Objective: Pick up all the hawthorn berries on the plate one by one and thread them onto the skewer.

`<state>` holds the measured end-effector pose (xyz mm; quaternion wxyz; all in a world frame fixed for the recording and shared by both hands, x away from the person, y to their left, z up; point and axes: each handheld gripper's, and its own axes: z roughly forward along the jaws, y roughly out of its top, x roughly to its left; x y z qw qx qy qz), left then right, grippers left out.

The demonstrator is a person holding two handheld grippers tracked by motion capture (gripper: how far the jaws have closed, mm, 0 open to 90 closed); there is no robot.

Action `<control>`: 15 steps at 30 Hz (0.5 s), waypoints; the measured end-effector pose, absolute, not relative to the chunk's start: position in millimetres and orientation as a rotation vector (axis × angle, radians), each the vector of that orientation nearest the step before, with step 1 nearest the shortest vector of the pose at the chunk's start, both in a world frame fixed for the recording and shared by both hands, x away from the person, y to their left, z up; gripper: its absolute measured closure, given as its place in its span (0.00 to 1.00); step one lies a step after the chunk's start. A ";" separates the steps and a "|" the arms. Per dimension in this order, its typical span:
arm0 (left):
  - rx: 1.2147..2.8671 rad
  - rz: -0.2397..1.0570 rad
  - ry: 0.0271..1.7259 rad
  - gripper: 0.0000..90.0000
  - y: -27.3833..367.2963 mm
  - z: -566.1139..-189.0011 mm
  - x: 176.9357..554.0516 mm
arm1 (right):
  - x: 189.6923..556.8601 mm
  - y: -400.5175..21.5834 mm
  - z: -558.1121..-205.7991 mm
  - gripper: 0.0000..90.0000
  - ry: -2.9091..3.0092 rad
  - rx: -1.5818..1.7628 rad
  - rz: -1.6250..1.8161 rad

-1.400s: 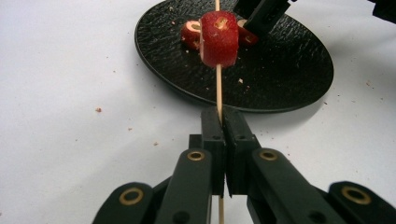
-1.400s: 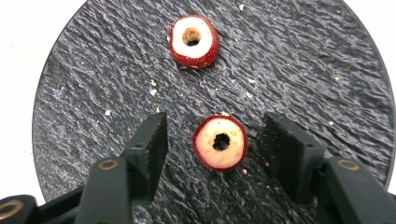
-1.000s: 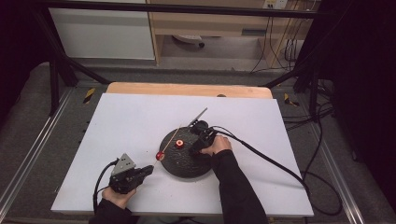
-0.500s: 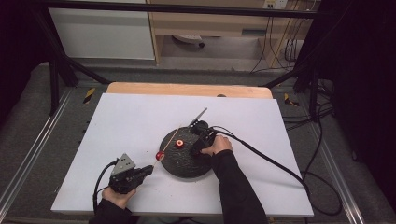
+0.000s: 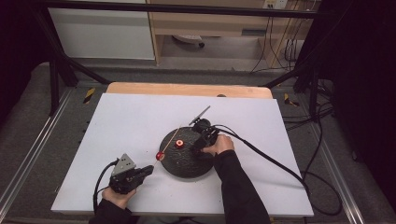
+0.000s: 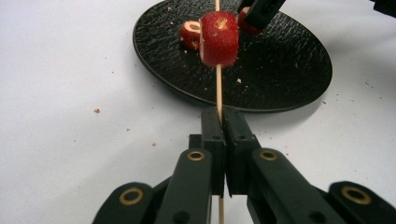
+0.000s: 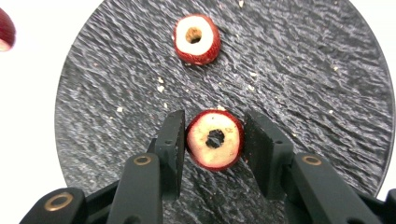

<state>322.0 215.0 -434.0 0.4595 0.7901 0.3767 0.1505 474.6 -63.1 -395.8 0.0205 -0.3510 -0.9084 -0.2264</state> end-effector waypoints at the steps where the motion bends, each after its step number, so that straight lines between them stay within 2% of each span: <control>1: 1.948 0.372 0.928 0.98 214.9 -434.1 322.1 | 474.1 -63.8 -394.5 0.67 -2.816 -1.086 -0.713; 15: 1.958 0.386 0.917 0.98 212.9 -433.6 320.5 | 461.6 -71.7 -377.6 0.67 -2.789 -1.088 -0.875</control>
